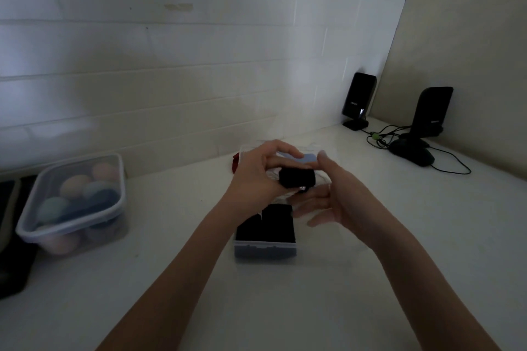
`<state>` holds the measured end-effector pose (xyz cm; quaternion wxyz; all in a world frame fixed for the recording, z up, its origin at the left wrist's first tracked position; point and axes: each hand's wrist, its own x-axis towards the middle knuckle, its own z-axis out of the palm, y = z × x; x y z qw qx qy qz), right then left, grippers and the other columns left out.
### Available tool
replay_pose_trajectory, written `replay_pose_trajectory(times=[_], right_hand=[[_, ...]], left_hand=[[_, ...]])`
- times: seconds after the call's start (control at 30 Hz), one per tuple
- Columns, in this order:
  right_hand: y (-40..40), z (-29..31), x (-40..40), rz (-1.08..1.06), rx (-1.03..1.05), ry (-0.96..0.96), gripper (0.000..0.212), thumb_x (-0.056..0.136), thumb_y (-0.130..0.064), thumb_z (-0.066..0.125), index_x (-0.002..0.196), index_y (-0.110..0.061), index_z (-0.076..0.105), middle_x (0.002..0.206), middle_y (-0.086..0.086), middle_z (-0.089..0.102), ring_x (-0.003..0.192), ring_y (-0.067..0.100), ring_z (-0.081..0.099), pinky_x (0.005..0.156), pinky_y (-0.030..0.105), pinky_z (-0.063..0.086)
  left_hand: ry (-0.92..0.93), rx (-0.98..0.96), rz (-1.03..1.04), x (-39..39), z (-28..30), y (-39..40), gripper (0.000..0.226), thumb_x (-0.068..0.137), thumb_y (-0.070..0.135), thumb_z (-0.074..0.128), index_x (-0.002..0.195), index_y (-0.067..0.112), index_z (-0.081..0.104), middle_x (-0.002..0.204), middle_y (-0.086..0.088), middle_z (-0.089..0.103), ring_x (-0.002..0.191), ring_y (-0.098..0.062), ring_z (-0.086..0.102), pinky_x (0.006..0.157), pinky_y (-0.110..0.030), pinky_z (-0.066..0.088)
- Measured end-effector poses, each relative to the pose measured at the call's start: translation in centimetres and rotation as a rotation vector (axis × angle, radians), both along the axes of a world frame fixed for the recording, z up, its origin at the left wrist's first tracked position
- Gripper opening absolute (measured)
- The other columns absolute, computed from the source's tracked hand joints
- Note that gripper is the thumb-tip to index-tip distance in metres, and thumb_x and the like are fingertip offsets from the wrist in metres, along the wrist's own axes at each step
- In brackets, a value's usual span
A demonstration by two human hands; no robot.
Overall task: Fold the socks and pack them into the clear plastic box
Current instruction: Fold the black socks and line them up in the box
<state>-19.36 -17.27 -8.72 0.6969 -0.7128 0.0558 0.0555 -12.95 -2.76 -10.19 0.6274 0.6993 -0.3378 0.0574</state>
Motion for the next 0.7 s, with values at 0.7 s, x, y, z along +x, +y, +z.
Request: replay_pose_trajectory(times=[0.7], right_hand=[[-1.3,-0.5,-2.1,0.004,-0.545,-0.001,0.021,0.078,0.001,0.069,0.091,-0.012,0.059,0.081,0.014,0.069,0.070,0.022,0.069,0.069,0.029,0.061]], left_hand=[[-0.314,0.966,0.006,-0.4,-0.6,3.0,0.015,0.071,0.015,0.075,0.086,0.018,0.074,0.085,-0.001,0.072,0.072,-0.010,0.062,0.073,-0.026,0.051]])
